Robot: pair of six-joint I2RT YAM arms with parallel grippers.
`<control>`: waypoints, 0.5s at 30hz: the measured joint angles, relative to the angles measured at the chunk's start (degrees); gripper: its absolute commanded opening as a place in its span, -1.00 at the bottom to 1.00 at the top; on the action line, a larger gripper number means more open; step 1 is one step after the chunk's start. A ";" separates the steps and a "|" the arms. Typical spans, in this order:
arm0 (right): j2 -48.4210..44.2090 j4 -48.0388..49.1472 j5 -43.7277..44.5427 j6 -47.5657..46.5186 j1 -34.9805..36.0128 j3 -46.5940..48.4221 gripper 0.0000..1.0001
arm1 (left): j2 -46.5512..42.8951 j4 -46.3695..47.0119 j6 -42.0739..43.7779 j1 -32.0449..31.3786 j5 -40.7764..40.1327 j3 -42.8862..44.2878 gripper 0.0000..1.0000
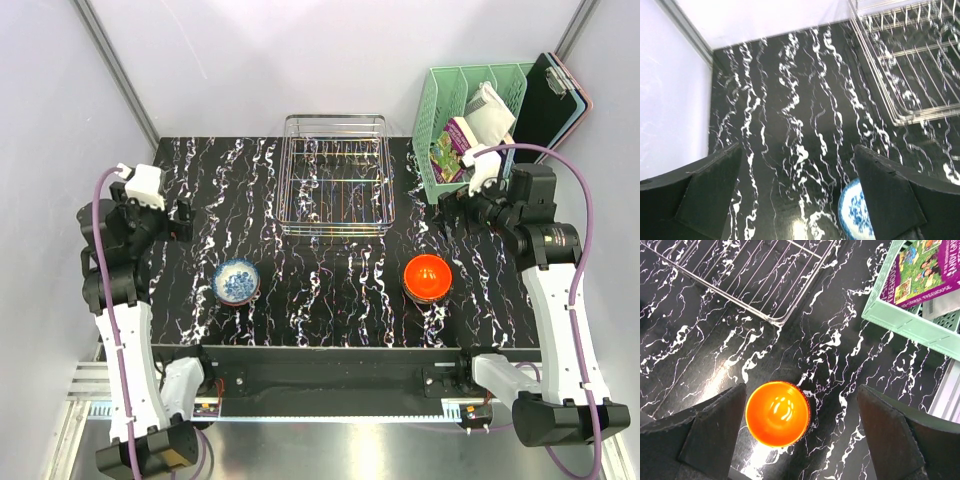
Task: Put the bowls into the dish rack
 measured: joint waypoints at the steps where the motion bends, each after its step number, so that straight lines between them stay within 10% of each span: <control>1: 0.00 -0.22 0.00 -0.07 0.00 -0.02 0.99 | 0.26 -0.31 0.70 0.00 0.37 -0.07 0.98; 15: 2.36 -0.59 -2.97 -0.13 0.00 -1.31 0.99 | 28.59 -7.93 22.38 -2.08 1.64 -12.11 0.98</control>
